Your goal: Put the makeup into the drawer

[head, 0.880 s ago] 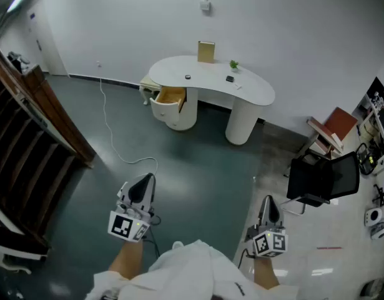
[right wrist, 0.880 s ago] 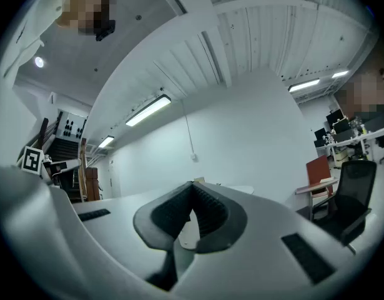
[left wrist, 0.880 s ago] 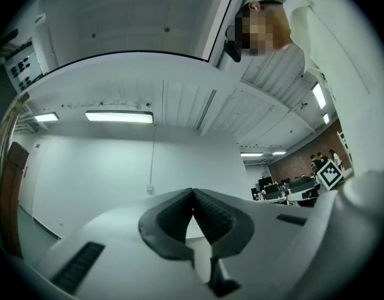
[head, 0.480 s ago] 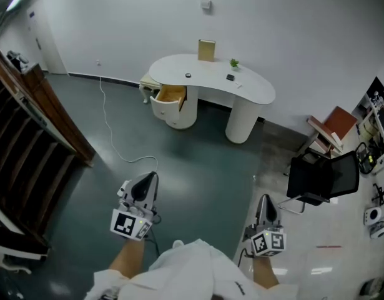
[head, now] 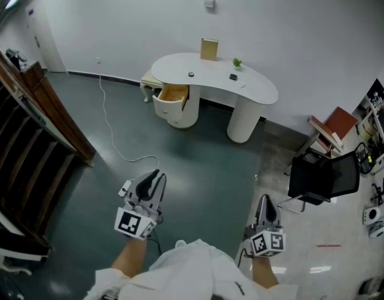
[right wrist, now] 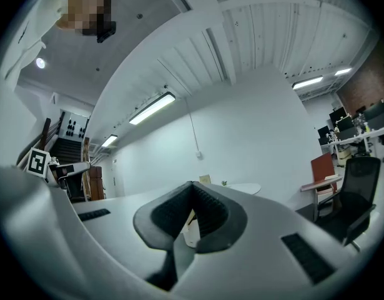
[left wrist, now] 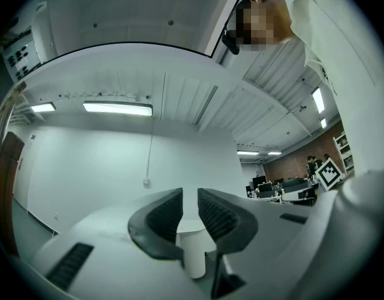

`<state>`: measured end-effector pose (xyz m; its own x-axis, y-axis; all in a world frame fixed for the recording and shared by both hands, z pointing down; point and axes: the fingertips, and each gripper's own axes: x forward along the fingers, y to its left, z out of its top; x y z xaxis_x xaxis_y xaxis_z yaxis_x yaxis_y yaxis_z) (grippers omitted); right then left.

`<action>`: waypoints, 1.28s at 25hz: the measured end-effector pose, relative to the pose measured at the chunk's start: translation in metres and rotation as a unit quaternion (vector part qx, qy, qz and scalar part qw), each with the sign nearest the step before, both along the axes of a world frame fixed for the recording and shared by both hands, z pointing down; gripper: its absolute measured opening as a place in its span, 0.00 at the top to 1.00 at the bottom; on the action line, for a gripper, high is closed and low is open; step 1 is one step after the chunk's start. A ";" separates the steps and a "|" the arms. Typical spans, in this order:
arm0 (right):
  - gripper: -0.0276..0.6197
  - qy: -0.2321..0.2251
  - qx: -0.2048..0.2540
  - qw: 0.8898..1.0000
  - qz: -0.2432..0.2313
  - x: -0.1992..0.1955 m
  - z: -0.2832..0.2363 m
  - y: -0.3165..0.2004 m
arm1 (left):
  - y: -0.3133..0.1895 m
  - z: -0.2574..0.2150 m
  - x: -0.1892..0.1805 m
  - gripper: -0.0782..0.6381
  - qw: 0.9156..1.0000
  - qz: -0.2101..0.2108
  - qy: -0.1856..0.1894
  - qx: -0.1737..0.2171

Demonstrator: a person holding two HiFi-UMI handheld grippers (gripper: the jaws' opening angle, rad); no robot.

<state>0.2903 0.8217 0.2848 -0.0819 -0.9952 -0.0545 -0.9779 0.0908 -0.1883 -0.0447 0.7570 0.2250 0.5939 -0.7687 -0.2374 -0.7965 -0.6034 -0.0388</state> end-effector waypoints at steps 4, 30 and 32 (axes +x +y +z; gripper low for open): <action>0.93 0.004 0.000 1.000 -0.006 -0.022 0.001 -0.007 | -0.005 0.003 -0.013 0.63 1.000 0.005 0.005 -0.008; 0.93 -0.003 0.000 0.997 -0.078 -0.082 0.015 -0.097 | -0.076 0.034 -0.034 0.42 0.999 -0.034 -0.002 -0.038; 0.93 -0.006 0.000 0.997 -0.083 -0.077 0.017 -0.118 | -0.097 0.036 -0.028 0.42 0.998 -0.036 -0.003 -0.043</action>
